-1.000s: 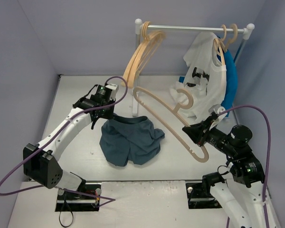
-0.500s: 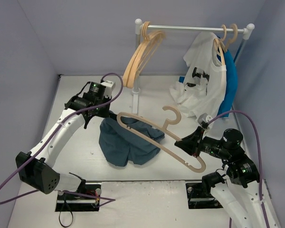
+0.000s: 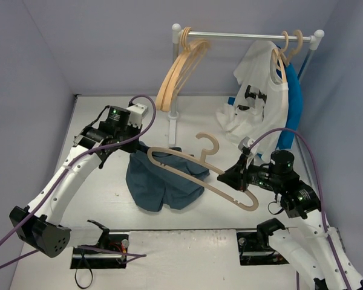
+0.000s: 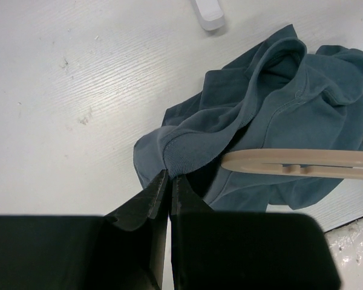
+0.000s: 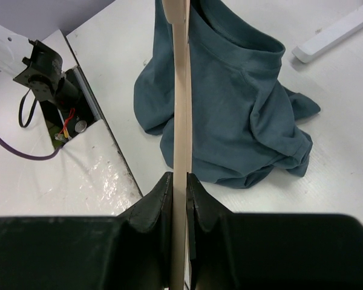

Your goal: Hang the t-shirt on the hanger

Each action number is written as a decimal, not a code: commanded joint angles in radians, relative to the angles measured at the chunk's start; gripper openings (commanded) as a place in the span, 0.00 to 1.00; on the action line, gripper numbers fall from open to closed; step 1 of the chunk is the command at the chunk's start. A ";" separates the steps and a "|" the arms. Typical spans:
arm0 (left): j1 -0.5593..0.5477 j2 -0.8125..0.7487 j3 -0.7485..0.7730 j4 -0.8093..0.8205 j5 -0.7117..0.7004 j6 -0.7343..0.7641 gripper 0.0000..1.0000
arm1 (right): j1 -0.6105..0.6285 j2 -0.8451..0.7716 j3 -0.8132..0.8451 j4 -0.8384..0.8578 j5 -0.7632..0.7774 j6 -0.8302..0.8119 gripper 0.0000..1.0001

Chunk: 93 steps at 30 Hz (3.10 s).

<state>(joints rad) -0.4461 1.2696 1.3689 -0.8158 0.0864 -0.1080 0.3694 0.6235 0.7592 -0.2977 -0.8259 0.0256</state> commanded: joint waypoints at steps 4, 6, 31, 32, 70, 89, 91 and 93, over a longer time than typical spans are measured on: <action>-0.005 -0.013 0.020 -0.011 -0.017 0.063 0.00 | 0.028 0.077 0.120 0.090 0.002 -0.070 0.00; -0.005 -0.002 0.023 -0.016 -0.016 0.068 0.00 | 0.036 0.103 0.131 0.089 0.005 -0.090 0.00; -0.016 -0.002 0.032 -0.017 0.006 0.137 0.00 | 0.203 0.281 0.259 0.095 0.133 -0.266 0.00; -0.016 -0.008 0.036 -0.017 0.001 0.142 0.00 | 0.203 0.295 0.274 0.097 0.115 -0.265 0.00; -0.134 -0.015 0.222 -0.017 -0.164 0.026 0.00 | 0.315 0.310 0.237 0.341 0.175 -0.077 0.00; -0.177 -0.042 0.302 -0.050 -0.449 0.015 0.00 | 0.365 0.271 0.208 0.390 0.402 -0.029 0.00; -0.177 -0.040 0.305 -0.050 -0.475 0.014 0.00 | 0.381 0.271 0.211 0.390 0.419 -0.028 0.00; -0.177 -0.035 0.316 -0.049 -0.495 0.013 0.00 | 0.392 0.273 0.213 0.388 0.431 -0.028 0.00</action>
<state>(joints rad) -0.6201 1.2397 1.6220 -0.8926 -0.3233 -0.0856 0.7414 0.9150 0.9562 -0.0310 -0.4542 -0.0175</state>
